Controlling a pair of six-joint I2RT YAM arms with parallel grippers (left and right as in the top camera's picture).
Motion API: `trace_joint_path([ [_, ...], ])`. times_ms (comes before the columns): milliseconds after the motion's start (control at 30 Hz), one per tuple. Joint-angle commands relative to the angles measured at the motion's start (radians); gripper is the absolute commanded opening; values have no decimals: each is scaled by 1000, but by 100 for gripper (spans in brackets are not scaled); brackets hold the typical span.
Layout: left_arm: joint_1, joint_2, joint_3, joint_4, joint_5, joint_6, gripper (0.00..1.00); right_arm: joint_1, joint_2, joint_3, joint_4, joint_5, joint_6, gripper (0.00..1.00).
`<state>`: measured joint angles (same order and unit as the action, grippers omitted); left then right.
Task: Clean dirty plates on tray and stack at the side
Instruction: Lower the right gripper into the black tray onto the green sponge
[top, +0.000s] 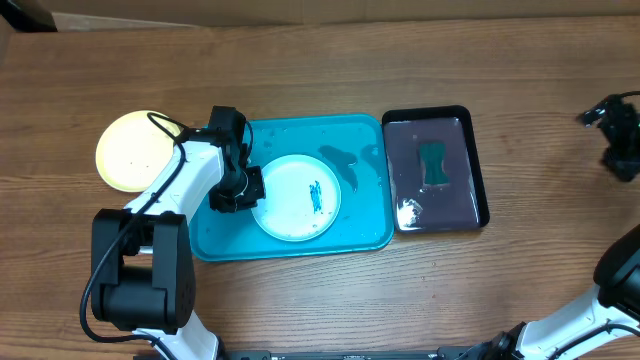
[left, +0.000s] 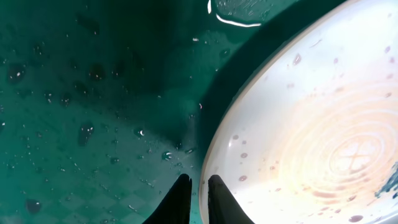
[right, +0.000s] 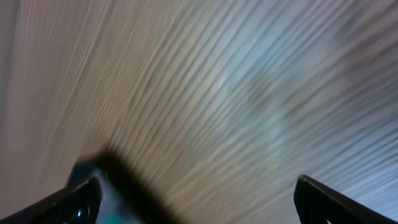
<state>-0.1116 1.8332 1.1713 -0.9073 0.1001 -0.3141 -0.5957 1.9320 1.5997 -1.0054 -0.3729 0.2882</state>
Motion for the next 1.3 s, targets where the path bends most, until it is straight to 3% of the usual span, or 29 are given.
trace_joint_path([
  [0, -7, 11, 2, 3, -4, 4, 14, 4, -23, 15, -79, -309, 27, 96],
  [133, -7, 11, 2, 3, -3, 4, 15, 66, -23, 15, -168, -317, -97, 80],
  [333, -7, 11, 2, 6, -3, 3, 15, 274, -23, 15, -282, -111, -137, 79],
  [633, -7, 11, 2, 1, -3, 3, 16, 660, -23, -20, -289, 346, -135, 76],
  [833, -7, 11, 2, 0, -3, 3, 17, 808, -23, -109, -203, 467, -132, 77],
  [1167, -7, 11, 2, 0, -3, 4, 17, 840, -22, -297, 56, 466, -132, 74],
  [1200, -7, 11, 2, 0, -3, 4, 17, 840, -22, -306, 65, 465, -132, 63],
  [1233, -7, 11, 2, -1, -3, 4, 17, 840, -22, -315, 71, 462, -132, 26],
  [1267, -7, 11, 2, -1, -3, 4, 17, 840, -22, -318, 71, 458, -132, 4],
])
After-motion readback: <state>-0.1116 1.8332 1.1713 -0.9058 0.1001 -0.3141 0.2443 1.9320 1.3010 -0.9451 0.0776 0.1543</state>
